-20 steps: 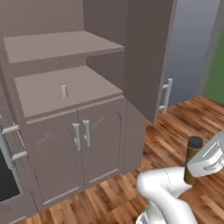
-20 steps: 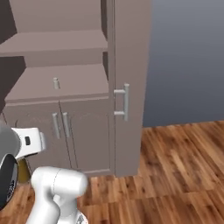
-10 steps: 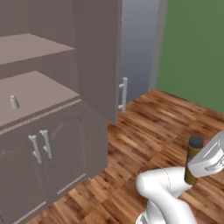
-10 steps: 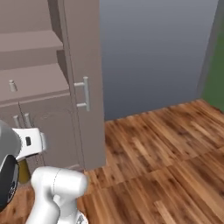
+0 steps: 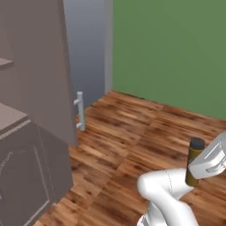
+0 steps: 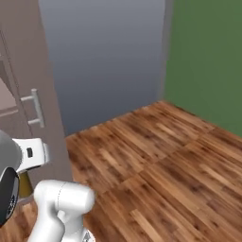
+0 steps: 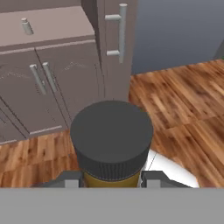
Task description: Collect the turmeric, ketchup, and shaker from the cabinet and place them next to the stove.
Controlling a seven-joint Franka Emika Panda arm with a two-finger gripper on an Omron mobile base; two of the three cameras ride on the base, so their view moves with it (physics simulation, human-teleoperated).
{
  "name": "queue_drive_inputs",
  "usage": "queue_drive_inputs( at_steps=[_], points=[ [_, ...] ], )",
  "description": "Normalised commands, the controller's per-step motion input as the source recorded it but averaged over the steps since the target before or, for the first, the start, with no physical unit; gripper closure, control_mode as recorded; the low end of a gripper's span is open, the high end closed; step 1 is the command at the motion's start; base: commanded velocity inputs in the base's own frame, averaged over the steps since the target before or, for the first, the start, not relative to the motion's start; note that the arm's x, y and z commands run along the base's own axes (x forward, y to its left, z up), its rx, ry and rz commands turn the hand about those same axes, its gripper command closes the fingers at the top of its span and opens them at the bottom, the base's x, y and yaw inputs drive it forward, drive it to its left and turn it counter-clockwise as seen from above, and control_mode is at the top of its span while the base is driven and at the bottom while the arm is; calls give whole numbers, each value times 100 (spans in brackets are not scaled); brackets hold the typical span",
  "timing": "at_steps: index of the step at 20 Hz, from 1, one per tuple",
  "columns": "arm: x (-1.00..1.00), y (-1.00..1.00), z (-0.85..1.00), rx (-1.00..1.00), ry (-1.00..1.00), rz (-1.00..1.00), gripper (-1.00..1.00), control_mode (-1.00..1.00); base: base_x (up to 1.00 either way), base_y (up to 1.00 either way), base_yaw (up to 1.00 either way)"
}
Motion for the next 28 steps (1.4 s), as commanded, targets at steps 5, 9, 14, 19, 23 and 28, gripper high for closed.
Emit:
queue_drive_inputs(
  at_steps=[5, 9, 14, 19, 23, 28],
  points=[
    [0, 0, 0, 0, 0, 0, 100, 100, 34, -58, -40],
    [0, 0, 0, 0, 0, 0, 100, 100, 30, -69, -37],
    [0, 0, 0, 0, 0, 0, 100, 100, 25, -75, -36],
    [0, 0, 0, 0, 0, 0, 100, 100, 26, -70, -37],
    [0, 0, 0, 0, 0, 0, 100, 100, 39, -49, -40],
    [0, 0, 0, 0, 0, 0, 100, 100, 60, -25, -42]
  ],
)
